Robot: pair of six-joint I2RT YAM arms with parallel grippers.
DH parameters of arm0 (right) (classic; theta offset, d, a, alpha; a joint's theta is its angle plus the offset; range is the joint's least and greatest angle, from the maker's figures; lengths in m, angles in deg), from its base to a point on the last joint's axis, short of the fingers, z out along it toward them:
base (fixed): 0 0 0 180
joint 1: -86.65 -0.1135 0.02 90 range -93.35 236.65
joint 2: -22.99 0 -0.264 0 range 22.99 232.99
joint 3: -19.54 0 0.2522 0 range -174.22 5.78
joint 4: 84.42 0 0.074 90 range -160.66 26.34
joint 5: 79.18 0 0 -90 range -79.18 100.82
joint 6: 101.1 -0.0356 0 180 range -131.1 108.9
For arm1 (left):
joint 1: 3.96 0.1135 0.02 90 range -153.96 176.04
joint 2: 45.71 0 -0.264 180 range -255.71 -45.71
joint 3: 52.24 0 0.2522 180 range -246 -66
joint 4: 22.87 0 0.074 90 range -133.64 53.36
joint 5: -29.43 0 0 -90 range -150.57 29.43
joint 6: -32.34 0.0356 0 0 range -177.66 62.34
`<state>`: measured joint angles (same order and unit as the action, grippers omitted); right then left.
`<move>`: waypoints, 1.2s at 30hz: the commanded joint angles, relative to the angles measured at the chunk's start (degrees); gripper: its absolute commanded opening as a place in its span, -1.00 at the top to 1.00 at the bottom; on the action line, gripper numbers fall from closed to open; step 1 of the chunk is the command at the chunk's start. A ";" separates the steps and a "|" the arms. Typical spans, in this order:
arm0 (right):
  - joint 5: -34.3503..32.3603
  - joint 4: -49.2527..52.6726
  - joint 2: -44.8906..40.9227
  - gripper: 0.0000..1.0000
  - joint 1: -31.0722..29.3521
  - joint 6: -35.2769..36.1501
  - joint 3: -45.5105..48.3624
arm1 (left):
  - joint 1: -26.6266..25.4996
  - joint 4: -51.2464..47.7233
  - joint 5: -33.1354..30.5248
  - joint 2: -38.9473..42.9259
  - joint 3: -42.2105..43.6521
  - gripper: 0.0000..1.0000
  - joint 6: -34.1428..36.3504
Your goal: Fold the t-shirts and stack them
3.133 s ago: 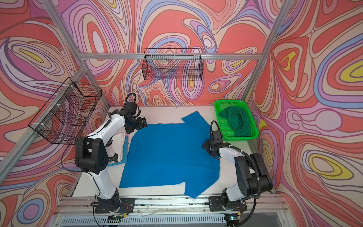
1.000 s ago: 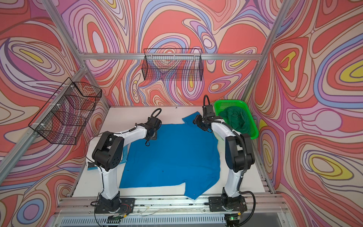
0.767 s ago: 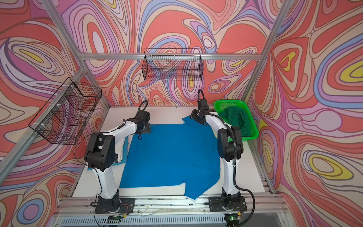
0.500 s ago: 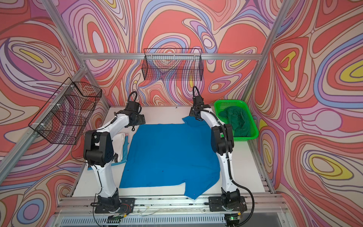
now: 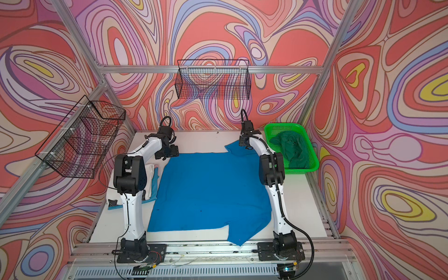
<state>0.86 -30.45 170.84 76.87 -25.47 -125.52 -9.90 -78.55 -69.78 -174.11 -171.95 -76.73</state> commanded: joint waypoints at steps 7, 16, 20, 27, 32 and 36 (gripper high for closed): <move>2.44 -1.35 4.79 -0.51 -0.18 3.46 -3.74 | 0.11 -6.05 2.03 -4.85 -4.77 -0.61 1.24; 7.05 -2.59 7.49 -0.35 -0.19 5.14 -5.19 | 0.03 -8.06 2.58 -8.01 -8.11 -0.27 1.83; 7.06 -3.07 8.28 -0.17 -0.23 5.67 -5.11 | 0.05 -8.10 2.36 -8.48 -8.56 -0.13 2.07; 7.55 -4.38 8.49 -0.05 -0.22 5.85 -5.16 | -0.04 -8.90 2.60 -9.84 -11.01 -0.09 2.20; 8.36 -4.02 9.43 -0.10 -0.18 5.67 -7.09 | -0.26 -9.15 2.63 -10.46 -12.40 0.15 2.55; 9.75 -3.70 10.35 0.10 -0.16 5.15 -8.44 | -0.37 -9.15 2.64 -10.81 -13.14 0.31 2.89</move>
<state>8.08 -37.30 178.12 76.83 -20.09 -133.61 -10.14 -85.52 -66.79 -183.36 -183.58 -74.78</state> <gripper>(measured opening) 0.467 0.364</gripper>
